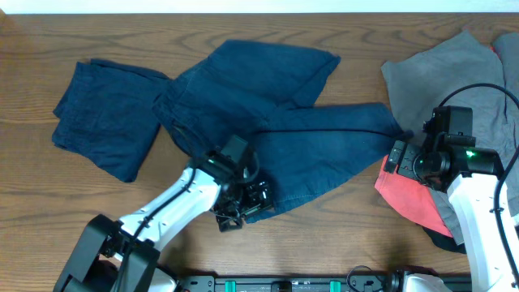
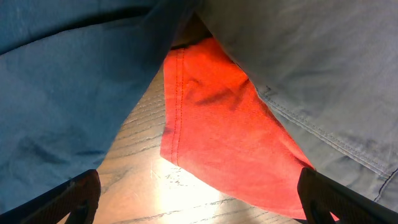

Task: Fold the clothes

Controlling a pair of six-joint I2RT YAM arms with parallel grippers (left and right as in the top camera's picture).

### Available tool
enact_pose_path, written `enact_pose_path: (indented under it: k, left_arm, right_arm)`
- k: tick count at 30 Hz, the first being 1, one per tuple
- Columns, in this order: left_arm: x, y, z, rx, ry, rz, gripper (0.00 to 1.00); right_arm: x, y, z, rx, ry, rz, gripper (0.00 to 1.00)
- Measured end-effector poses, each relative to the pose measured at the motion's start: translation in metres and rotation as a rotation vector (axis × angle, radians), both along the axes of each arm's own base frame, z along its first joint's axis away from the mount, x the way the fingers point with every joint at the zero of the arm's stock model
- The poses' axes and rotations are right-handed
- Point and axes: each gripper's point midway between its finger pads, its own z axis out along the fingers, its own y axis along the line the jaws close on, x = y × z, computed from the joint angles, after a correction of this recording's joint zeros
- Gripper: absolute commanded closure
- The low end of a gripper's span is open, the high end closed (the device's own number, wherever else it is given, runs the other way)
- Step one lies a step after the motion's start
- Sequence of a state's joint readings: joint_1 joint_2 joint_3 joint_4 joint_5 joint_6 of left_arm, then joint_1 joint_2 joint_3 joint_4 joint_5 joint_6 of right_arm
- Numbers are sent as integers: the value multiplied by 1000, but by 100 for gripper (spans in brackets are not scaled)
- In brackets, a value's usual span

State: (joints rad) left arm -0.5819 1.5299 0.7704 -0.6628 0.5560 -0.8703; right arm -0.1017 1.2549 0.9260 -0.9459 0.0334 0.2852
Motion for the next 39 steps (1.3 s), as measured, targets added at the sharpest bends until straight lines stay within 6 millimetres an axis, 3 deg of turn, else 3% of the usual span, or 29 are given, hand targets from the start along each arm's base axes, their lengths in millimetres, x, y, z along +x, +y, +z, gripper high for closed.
enact_pose_path:
  k: [6, 12, 19, 20, 24, 26, 31, 36, 39]
  left_arm:
    - [-6, -1, -10, 126, 31, 149, 7]
    - [20, -11, -13, 158, -77, 306, 7]
    - [28, -5, -17, 226, -115, 420, 12]
    - [28, -5, -17, 232, -119, 427, 16]
    - [26, -5, -17, 246, -116, 451, 72]
    - [25, -4, -18, 255, -112, 459, 91]
    - [13, 13, -21, 339, -86, 454, 94]
    - [-5, 48, -21, 473, -18, 444, 94]
    - [-6, 66, -13, 491, -5, 441, 94]
  right_arm:
    - [0, 0, 0, 0, -1, 0, 1]
    - [0, 0, 0, 0, -1, 0, 1]
    - [0, 0, 0, 0, 0, 0, 1]
    - [0, 0, 0, 0, -1, 0, 1]
    - [0, 0, 0, 0, 0, 0, 1]
    - [0, 0, 0, 0, 0, 0, 1]
    - [0, 0, 0, 1, 2, 0, 1]
    - [-5, 1, -2, 6, 21, 1, 1]
    - [-4, 7, -2, 39, 16, 11, 1]
